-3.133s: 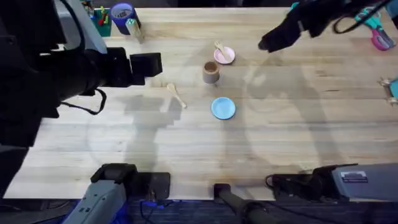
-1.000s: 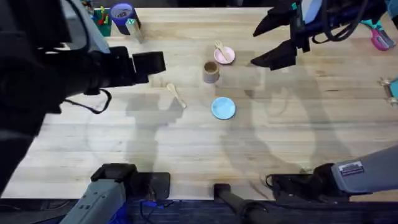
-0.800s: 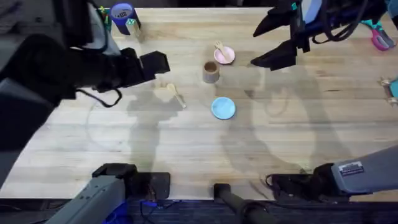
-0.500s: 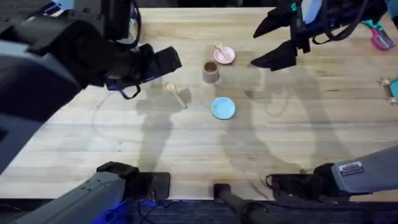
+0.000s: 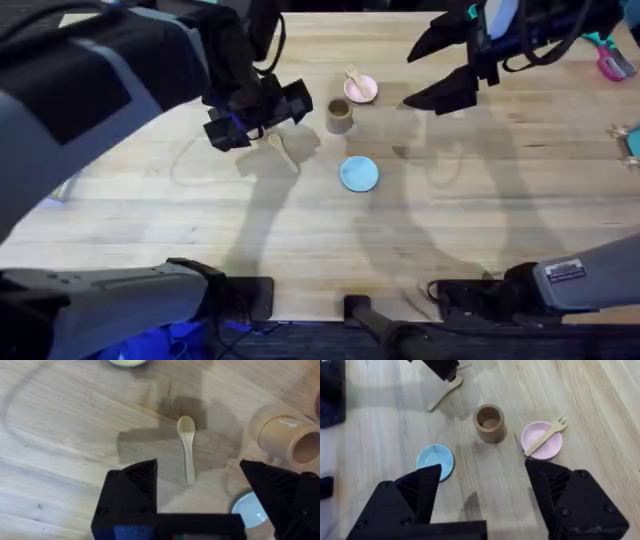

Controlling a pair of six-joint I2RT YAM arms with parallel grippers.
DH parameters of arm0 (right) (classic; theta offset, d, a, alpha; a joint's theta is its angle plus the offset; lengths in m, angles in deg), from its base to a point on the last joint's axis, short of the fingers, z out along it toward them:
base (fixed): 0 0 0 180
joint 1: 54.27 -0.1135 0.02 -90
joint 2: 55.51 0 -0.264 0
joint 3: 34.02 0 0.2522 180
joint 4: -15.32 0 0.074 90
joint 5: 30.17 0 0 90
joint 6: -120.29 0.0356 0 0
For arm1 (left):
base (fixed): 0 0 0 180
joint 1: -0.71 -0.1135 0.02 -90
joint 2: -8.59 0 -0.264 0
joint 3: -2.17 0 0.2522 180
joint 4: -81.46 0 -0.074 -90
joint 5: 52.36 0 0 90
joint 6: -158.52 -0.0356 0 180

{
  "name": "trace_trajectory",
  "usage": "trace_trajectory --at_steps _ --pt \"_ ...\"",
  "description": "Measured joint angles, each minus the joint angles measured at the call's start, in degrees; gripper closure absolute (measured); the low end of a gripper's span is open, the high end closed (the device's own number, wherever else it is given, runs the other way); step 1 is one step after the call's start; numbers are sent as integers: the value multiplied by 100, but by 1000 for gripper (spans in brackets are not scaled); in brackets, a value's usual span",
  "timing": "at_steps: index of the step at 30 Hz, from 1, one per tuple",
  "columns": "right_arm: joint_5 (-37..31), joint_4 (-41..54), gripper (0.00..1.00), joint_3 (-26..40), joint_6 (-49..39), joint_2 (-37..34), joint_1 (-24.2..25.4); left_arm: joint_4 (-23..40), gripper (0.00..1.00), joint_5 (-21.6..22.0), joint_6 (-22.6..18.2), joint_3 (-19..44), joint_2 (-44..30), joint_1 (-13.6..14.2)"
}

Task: Pick up a utensil and set it on the pink plate, then put the other utensil in the container.

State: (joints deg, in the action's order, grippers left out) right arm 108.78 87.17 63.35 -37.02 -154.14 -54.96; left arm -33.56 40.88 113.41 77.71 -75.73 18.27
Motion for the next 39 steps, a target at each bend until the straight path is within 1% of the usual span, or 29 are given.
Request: trace_trajectory --at_steps 5,11,23,30,39 --pt "0 2 4 0 0 0 0 1 9 0 229 0 -178 20" --pt "0 0 4 0 0 0 0 -5 9 0 339 0 -430 20" --pt "0 0 5 -1 0 0 0 -39 9 -66 359 0 -1173 20" --pt "0 0 4 0 0 0 0 -160 9 -66 359 0 -1334 20" --pt "0 0 4 0 0 0 0 -174 16 -66 362 11 -1340 20"
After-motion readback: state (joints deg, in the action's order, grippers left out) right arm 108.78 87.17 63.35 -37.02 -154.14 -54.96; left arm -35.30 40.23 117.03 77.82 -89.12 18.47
